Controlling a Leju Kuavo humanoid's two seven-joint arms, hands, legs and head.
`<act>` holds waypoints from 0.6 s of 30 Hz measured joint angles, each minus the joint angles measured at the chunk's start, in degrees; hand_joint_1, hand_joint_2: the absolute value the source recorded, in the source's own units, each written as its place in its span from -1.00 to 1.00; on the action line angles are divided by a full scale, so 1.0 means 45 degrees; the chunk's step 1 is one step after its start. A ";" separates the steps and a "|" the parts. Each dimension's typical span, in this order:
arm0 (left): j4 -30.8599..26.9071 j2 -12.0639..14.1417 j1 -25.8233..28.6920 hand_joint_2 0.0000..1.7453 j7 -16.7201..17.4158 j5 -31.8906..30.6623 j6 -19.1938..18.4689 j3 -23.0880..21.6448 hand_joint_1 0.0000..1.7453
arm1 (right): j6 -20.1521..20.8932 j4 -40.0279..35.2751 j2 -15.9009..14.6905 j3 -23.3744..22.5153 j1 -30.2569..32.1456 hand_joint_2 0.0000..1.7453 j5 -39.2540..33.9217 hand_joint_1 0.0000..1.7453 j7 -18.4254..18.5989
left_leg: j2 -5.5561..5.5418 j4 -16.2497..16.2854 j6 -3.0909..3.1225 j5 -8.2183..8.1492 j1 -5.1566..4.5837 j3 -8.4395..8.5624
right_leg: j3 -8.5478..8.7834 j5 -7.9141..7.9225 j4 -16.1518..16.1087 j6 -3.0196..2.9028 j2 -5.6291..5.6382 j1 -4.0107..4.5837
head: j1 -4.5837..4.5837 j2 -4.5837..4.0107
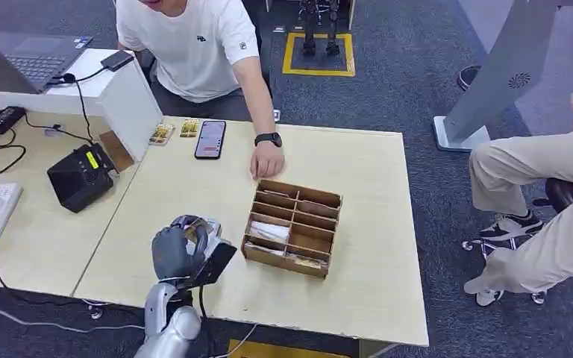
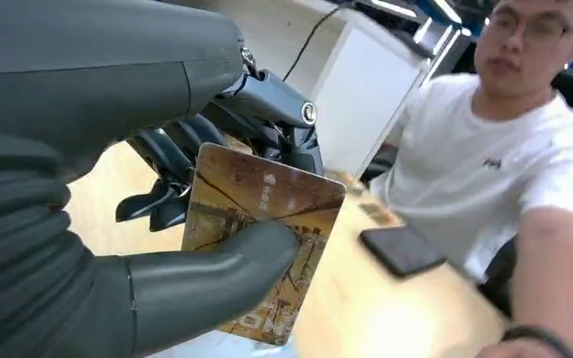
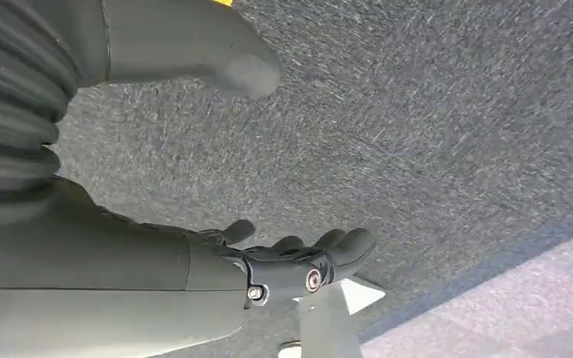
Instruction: Pass the card to the sensor for recognition and then transmit it.
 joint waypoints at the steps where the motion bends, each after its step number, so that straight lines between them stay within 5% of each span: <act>1: -0.0156 0.0005 -0.0127 1.00 0.0048 0.0069 -0.0058 -0.0024 1.00 | 0.0000 0.0000 0.0000 0.0000 0.0000 1.00 0.0086 -1.00 -0.0019 | 0.0001 0.0000 0.0000 0.0000 0.0000 -0.0002 | -0.0004 0.0000 0.0000 0.0000 0.0000 0.0000 | 0.0000 0.0000; 18: -0.0215 0.0568 -0.3438 1.00 0.1718 0.0729 -0.1200 -0.1092 1.00 | 0.0000 0.0364 -0.0029 0.0000 -0.0053 1.00 0.0816 -1.00 -0.0485 | -0.0006 0.0001 -0.0003 0.0008 0.0003 -0.0014 | -0.0014 0.0001 0.0001 -0.0001 0.0000 0.0001 | 0.0000 0.0000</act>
